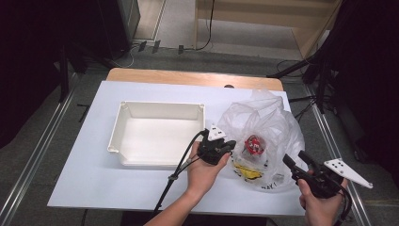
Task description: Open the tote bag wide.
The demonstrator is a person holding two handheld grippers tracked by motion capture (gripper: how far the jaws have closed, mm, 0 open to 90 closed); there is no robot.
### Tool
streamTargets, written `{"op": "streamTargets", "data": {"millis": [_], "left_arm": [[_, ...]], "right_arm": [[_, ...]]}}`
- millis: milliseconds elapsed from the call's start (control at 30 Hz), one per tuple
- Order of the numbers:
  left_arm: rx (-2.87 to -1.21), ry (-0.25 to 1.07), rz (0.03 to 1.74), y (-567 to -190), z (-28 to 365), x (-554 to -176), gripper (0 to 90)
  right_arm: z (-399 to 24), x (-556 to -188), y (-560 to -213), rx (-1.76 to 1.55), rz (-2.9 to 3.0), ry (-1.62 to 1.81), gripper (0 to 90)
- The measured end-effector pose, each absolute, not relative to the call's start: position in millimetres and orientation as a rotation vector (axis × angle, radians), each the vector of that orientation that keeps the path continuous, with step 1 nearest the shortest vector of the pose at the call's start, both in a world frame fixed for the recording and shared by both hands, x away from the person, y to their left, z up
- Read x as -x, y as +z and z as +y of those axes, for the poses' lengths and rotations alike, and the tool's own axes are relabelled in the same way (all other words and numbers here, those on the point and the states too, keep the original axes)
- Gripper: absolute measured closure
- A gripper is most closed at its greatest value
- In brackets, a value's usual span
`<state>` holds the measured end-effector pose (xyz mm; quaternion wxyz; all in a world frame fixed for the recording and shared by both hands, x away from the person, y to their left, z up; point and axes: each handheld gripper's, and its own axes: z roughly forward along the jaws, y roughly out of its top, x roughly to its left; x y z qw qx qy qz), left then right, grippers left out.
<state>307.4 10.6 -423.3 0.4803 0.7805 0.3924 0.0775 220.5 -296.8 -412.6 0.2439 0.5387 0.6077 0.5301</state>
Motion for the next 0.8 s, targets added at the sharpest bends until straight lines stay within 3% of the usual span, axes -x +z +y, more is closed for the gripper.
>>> {"op": "streamTargets", "data": {"millis": [167,333,433,467,500,533,567,733,800], "left_arm": [[-1.919,0.177,0.971,-436.0,7.8,-304.6,90.0],[-1.939,0.208,0.991,-443.4,5.7,-299.7,90.0],[-1.949,0.228,1.000,-448.7,7.0,-296.4,90.0],[-1.949,0.228,1.000,-448.7,7.0,-296.4,90.0],[-1.956,0.229,1.001,-451.6,8.5,-295.7,90.0],[-1.955,0.229,1.010,-453.2,8.9,-295.0,90.0],[-1.958,0.228,1.012,-455.9,9.9,-294.4,90.0],[-1.992,0.252,1.020,-466.9,8.4,-289.5,90.0],[-2.003,0.255,1.023,-471.3,7.3,-287.6,90.0]], "right_arm": [[-280.4,-231.7,-376.5,-1.403,1.655,1.454,14.8],[-264.3,-263.6,-365.9,-1.437,1.600,1.483,16.8],[-258.7,-281.2,-373.8,-1.495,1.583,1.441,45.3],[-258.7,-281.2,-373.8,-1.495,1.583,1.441,45.3],[-262.9,-292.9,-385.2,-1.521,1.603,1.468,62.2],[-262.9,-292.9,-385.2,-1.521,1.603,1.468,62.2],[-268.5,-300.7,-396.2,-1.555,1.622,1.505,74.7],[-280.2,-316.7,-426.4,-1.630,1.645,1.437,87.4],[-284.4,-322.3,-440.2,-1.674,1.660,1.394,88.7]]}}
